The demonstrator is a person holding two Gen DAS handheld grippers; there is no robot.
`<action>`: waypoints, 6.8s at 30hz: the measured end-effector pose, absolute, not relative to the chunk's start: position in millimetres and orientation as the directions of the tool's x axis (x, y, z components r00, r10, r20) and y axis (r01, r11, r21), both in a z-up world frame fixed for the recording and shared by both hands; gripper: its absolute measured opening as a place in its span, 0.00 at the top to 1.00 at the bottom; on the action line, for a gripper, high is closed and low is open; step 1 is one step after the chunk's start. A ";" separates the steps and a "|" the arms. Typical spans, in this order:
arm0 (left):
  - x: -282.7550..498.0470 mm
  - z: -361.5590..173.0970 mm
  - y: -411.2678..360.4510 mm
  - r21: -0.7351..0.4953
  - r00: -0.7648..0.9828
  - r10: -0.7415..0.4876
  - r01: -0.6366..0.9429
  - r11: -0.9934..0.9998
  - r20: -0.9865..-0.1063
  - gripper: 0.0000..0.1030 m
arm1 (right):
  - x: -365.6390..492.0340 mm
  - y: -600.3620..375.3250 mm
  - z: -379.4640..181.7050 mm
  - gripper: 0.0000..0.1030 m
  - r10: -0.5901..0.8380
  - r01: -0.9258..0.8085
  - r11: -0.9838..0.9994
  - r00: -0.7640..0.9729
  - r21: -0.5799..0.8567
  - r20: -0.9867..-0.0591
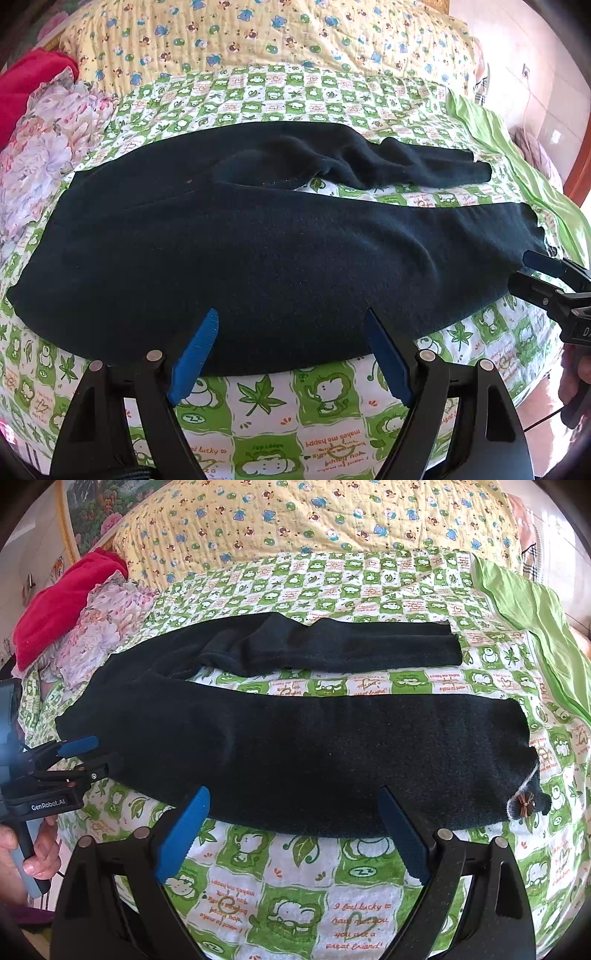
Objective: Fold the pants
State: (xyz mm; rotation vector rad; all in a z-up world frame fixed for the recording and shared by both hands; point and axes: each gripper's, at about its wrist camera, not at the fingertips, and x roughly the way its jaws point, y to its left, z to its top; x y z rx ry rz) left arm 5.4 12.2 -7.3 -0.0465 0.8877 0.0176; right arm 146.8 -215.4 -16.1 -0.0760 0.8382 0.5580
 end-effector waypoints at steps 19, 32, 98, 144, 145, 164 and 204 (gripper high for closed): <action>5.3 1.4 13.3 -0.062 0.657 -0.031 -0.023 0.998 -0.753 0.21 | 144.7 -207.2 -14.8 0.10 0.476 -0.519 0.837 0.529 0.176 -0.702; 11.4 5.5 15.9 -0.069 0.659 -0.049 -0.005 0.998 -0.751 0.21 | 149.9 -202.8 -9.5 0.10 0.495 -0.529 0.827 0.521 0.193 -0.696; 328.3 0.7 -10.4 -0.046 0.385 -0.305 0.553 0.832 -0.871 0.21 | 415.9 -278.0 -14.9 0.21 0.443 -0.355 0.885 0.440 0.301 -0.781; 94.4 34.9 -46.7 -0.178 0.360 -0.433 0.562 0.808 -0.826 0.92 | 260.6 -365.8 32.3 0.93 0.619 -0.689 0.700 0.452 0.189 -0.642; 92.2 34.2 -47.8 -0.184 0.358 -0.437 0.562 0.807 -0.825 0.92 | 257.1 -365.5 32.4 0.93 0.611 -0.695 0.697 0.450 0.175 -0.651; 70.0 0.5 -58.0 -0.248 0.300 -0.467 0.551 0.796 -0.831 0.91 | 225.6 -373.2 -8.7 0.93 0.445 -0.675 0.737 0.433 0.046 -0.784; -25.8 -4.6 197.7 -0.470 0.605 -0.265 -0.206 0.858 -0.751 0.67 | 130.0 -135.4 -17.0 0.63 0.710 -0.883 0.429 0.198 0.192 -0.676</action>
